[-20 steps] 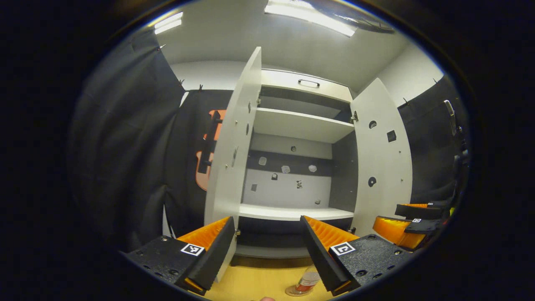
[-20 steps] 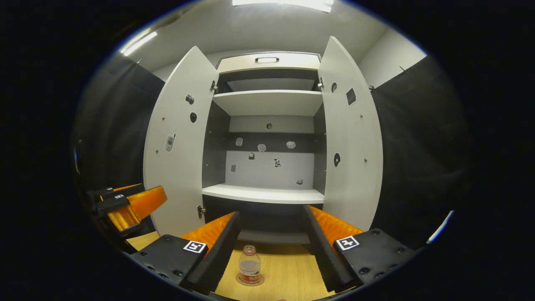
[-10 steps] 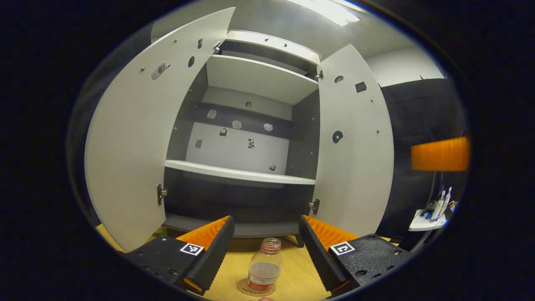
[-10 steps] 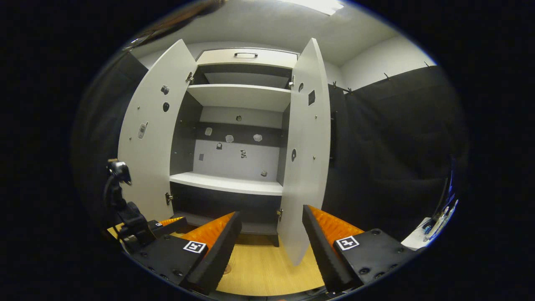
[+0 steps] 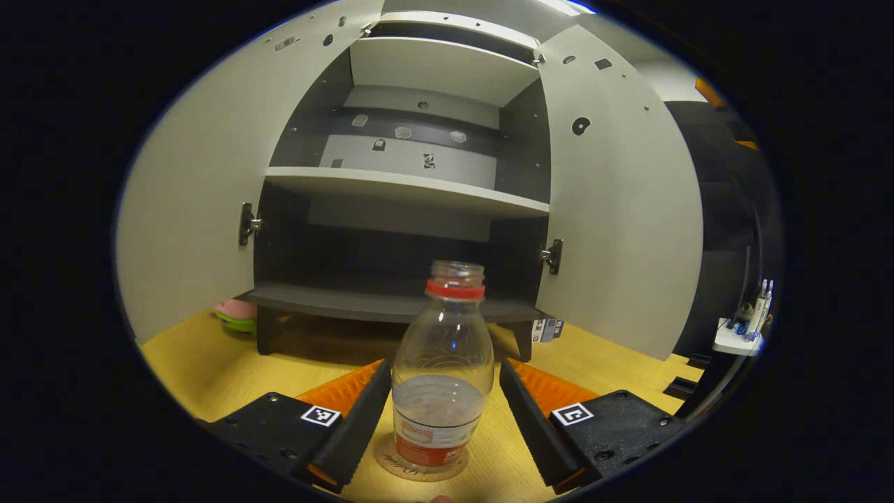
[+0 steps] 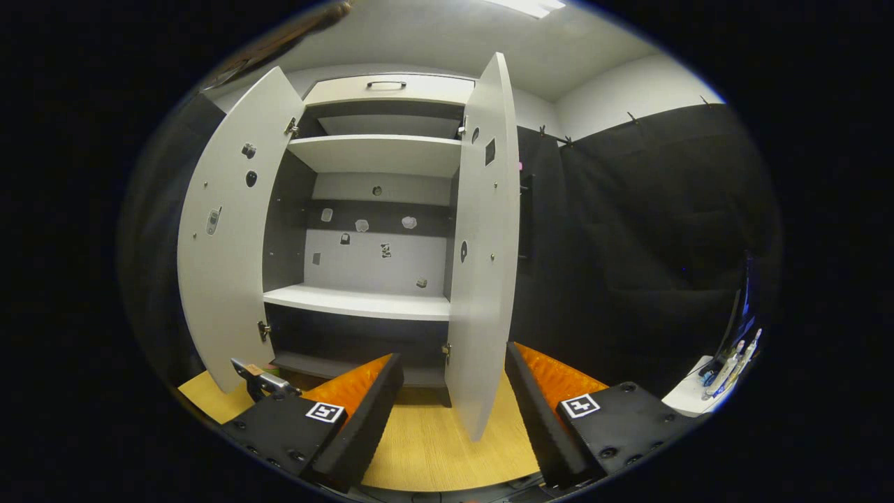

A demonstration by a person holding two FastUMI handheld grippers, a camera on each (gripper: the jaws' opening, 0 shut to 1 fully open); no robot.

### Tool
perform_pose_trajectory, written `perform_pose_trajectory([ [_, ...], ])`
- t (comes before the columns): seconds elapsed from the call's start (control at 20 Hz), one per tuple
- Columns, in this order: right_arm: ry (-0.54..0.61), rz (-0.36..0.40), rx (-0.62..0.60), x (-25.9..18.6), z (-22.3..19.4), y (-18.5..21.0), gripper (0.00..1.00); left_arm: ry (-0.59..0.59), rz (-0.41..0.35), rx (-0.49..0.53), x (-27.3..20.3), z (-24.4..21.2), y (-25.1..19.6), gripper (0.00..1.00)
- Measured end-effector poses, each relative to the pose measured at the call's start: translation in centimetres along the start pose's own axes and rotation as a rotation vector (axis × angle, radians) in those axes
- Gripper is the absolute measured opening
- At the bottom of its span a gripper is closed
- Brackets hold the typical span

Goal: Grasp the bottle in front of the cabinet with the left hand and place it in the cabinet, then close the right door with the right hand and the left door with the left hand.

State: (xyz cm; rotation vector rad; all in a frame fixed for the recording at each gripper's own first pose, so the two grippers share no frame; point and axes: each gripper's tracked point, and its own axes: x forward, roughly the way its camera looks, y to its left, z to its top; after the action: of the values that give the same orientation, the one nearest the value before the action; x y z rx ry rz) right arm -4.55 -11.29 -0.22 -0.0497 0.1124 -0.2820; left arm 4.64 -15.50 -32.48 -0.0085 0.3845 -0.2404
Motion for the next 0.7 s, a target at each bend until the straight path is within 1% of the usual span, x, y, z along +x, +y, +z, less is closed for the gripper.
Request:
perform_pose_trajectory([
  [0.15,-0.001,0.054,-0.004,1.1,0.0,-0.5,0.97,0.015,0.071,0.012,0.1,-1.9,0.5,0.95],
  [0.2,-0.004,0.075,0.004,1.5,0.1,-0.6,0.97,0.01,0.093,0.011,0.0,-1.9,0.7,0.95],
  [0.25,-0.006,0.097,0.013,1.9,0.1,-0.8,0.97,0.008,0.117,0.012,-0.1,-2.0,0.9,0.93],
  [0.3,-0.011,0.123,0.021,2.2,0.1,-1.0,0.96,0.004,0.153,0.024,0.0,-1.9,1.6,0.87],
  [0.35,-0.018,0.153,0.027,2.4,0.2,-1.2,0.97,0.011,0.175,0.035,-0.4,-1.4,1.8,0.72],
  [0.4,-0.027,0.186,0.032,2.7,0.3,-1.3,0.97,0.021,0.185,0.038,-0.7,-1.0,1.9,0.71],
  [0.45,-0.027,0.219,0.033,3.1,0.1,-1.5,0.92,0.034,0.201,0.049,-1.1,-0.2,1.9,0.7],
  [0.5,-0.021,0.252,0.031,3.5,-0.2,-1.8,0.97,0.042,0.214,0.059,-1.7,1.0,2.0,0.7],
  [0.6,-0.041,0.332,0.033,3.5,0.2,-2.4,0.97,0.019,0.232,0.069,-3.0,4.9,1.7,0.7],
  [0.65,-0.041,0.379,0.031,3.4,0.1,-2.6,0.97,0.001,0.26,0.07,-3.9,7.0,1.7,0.72],
  [0.7,-0.03,0.425,0.028,3.3,-0.3,-2.8,0.97,-0.017,0.284,0.056,-4.5,9.1,1.6,0.7],
])
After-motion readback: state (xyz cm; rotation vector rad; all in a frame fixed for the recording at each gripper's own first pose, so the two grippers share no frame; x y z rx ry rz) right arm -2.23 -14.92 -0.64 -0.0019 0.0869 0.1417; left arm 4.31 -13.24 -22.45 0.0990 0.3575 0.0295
